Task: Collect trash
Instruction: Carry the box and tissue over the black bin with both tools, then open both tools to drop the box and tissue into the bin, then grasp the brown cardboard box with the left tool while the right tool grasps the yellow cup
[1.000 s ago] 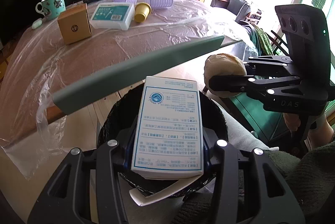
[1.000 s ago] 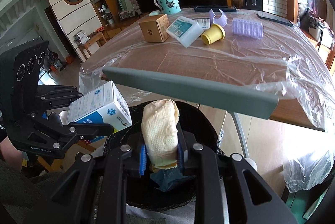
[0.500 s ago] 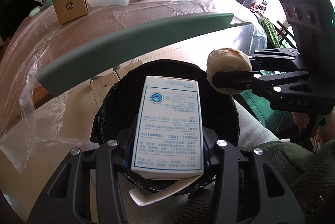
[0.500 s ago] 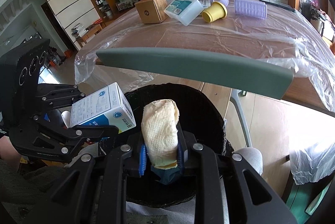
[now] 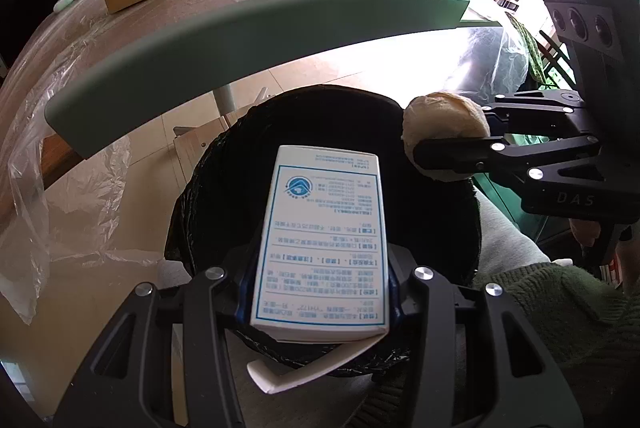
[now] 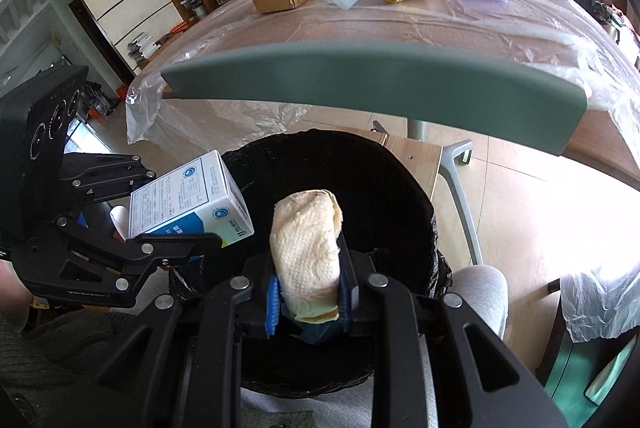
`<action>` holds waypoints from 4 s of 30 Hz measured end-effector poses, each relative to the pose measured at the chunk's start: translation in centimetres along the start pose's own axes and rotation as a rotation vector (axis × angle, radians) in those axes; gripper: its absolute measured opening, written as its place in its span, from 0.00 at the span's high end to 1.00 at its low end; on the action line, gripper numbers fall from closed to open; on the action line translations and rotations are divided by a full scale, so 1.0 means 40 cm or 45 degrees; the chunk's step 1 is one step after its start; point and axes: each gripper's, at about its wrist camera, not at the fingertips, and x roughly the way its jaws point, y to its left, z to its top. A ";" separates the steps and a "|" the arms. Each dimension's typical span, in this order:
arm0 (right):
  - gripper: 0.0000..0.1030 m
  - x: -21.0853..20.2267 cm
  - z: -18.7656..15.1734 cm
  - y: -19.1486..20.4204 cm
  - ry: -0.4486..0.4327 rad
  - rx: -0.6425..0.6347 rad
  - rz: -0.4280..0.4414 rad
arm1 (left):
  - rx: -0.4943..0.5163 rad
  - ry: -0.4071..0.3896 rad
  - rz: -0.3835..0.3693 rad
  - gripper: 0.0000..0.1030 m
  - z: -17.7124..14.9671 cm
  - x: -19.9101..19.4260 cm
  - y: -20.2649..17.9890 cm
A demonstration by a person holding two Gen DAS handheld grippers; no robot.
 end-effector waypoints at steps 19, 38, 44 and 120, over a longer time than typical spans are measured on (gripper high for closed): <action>0.78 0.047 -0.016 -0.017 0.050 0.020 -0.048 | -0.001 0.060 0.048 0.53 -0.001 0.077 0.026; 0.78 0.071 -0.018 -0.024 0.065 -0.002 -0.108 | 0.018 0.083 0.091 0.53 0.009 0.111 0.023; 0.78 0.074 -0.022 -0.022 0.072 0.002 -0.113 | 0.020 0.084 0.091 0.53 0.012 0.115 0.029; 0.53 0.127 0.511 -0.128 0.072 -0.494 -0.129 | -0.233 -0.194 0.035 0.37 0.450 0.003 0.407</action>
